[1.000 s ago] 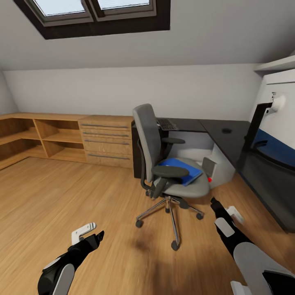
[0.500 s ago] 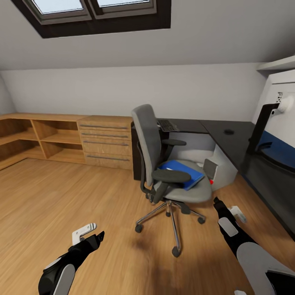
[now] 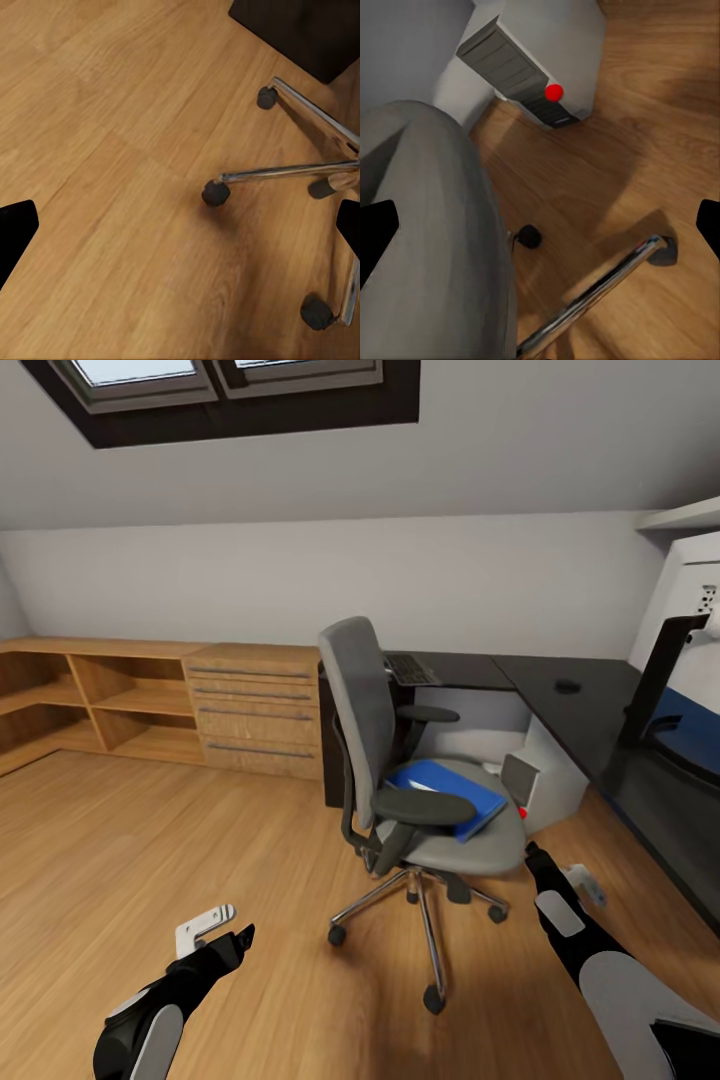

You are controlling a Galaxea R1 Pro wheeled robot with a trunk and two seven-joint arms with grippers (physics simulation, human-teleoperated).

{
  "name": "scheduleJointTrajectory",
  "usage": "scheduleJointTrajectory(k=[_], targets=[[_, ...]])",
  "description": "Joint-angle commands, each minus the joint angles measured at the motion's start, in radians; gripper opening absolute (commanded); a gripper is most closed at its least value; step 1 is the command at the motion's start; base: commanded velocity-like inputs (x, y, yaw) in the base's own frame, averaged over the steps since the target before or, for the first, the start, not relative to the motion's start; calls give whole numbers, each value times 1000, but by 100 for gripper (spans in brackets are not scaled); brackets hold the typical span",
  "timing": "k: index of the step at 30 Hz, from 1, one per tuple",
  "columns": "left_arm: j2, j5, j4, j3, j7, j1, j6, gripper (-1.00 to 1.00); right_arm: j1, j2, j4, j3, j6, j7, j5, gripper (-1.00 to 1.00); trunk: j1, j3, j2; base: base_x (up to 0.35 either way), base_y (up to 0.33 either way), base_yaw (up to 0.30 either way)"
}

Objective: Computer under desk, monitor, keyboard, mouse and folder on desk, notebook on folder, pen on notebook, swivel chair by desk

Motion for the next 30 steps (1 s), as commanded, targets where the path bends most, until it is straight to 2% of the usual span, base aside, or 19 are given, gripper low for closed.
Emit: scheduleJointTrajectory(k=[1, 4, 8, 18, 24, 30], targets=[[0, 11, -1, 1, 8, -1, 4, 100, 0, 0, -1, 2, -3, -1, -11, 100, 0, -1, 0, 82, 0, 0], [0, 10, 0, 1, 8, -1, 5, 100, 0, -3, -1, 1, -3, -2, -11, 100, 0, -1, 0, 173, 0, 0], [0, 9, 0, 0, 8, -1, 5, 100, 0, -24, 1, -10, -1, -2, -13, 100, 0, -1, 0, 238, 0, 0], [-1, 8, 1, -2, 8, -1, 7, 100, -1, -33, 3, -29, 3, -2, -18, 100, 0, -1, 0, 176, 0, 0], [-1, 8, 1, -4, 8, -1, 9, 100, 0, -31, 6, -40, 5, -2, -60, 100, 0, -1, 0, 106, 0, 0], [-1, 8, 1, -4, 8, -1, 10, 100, 0, -33, 21, -41, 7, -1, -72, 100, 0, -1, 0, 133, 0, 0]])
